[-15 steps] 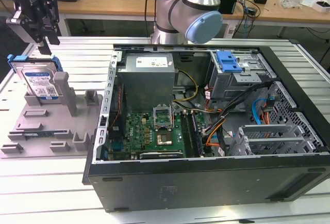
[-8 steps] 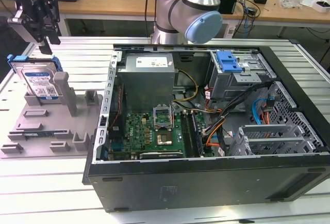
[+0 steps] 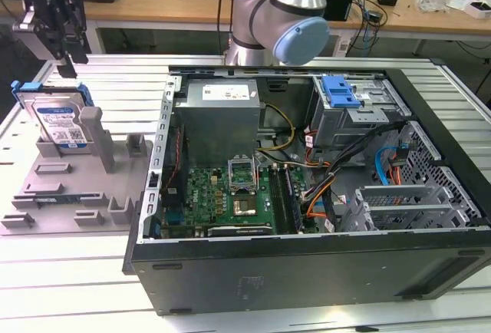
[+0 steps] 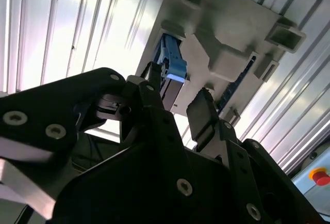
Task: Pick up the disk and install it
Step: 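Pick up the disk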
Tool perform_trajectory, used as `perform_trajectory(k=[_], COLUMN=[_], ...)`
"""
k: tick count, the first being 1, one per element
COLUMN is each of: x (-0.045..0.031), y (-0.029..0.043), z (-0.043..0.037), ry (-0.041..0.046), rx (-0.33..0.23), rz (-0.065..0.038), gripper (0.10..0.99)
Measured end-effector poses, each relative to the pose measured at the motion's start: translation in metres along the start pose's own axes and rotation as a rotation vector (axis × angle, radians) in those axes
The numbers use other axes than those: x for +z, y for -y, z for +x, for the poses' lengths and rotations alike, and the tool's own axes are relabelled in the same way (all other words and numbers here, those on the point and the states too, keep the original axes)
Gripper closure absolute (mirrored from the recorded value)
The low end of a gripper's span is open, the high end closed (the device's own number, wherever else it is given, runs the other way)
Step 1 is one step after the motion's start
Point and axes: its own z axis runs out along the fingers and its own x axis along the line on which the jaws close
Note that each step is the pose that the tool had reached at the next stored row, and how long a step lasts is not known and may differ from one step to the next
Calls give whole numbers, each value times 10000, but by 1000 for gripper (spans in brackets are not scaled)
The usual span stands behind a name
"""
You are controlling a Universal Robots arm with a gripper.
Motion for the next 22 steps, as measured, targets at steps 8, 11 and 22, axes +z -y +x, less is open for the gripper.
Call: perform_trajectory(k=[8, 11, 22], x=[26, 38, 121], y=[-315, -388, -645], z=[-2, 4, 31], ry=[-56, -66, -76], rx=[-172, -269, -715], rz=[8, 10, 18], gripper=[604, 604, 604])
